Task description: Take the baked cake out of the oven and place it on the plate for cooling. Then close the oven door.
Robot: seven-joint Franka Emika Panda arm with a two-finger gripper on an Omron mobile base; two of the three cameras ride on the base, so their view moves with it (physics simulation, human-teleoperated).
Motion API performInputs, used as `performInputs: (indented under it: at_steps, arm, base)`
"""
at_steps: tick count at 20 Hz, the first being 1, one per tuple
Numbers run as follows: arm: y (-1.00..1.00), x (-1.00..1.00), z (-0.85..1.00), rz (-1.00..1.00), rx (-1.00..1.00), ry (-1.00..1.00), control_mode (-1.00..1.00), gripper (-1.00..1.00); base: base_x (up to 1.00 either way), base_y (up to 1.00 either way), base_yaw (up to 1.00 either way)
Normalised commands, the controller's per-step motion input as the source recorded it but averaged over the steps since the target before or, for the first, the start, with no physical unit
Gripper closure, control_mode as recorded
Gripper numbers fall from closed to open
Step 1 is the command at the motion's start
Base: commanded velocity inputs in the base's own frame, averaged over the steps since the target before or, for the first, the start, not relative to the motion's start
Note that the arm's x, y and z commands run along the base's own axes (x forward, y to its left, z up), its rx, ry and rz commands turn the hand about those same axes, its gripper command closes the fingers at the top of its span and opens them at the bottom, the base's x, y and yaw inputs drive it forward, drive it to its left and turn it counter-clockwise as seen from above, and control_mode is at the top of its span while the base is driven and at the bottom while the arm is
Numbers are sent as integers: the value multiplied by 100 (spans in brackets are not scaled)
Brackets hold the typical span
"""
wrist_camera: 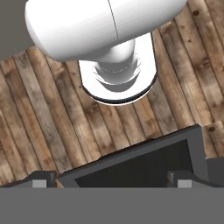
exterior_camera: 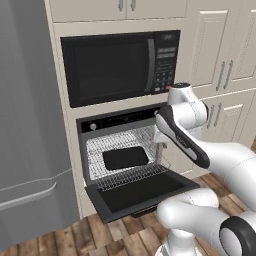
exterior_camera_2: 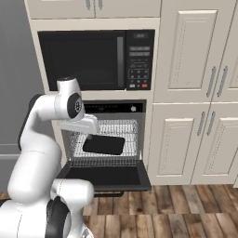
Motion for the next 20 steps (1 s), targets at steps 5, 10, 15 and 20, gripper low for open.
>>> performInputs:
  at_steps: [5, 10, 15, 20]
  arm:
    - [0, 0, 0, 0, 0, 0, 100, -100]
    - [0, 0, 0, 0, 0, 0, 100, -100]
    - [0, 2, -86, 2, 0, 10, -100, -100]
    - [0, 33, -100, 8, 0, 10, -100, -100]
  base:
    - [0, 0, 0]
    - [0, 0, 0]
    - [0, 0, 0]
    - [0, 0, 0]
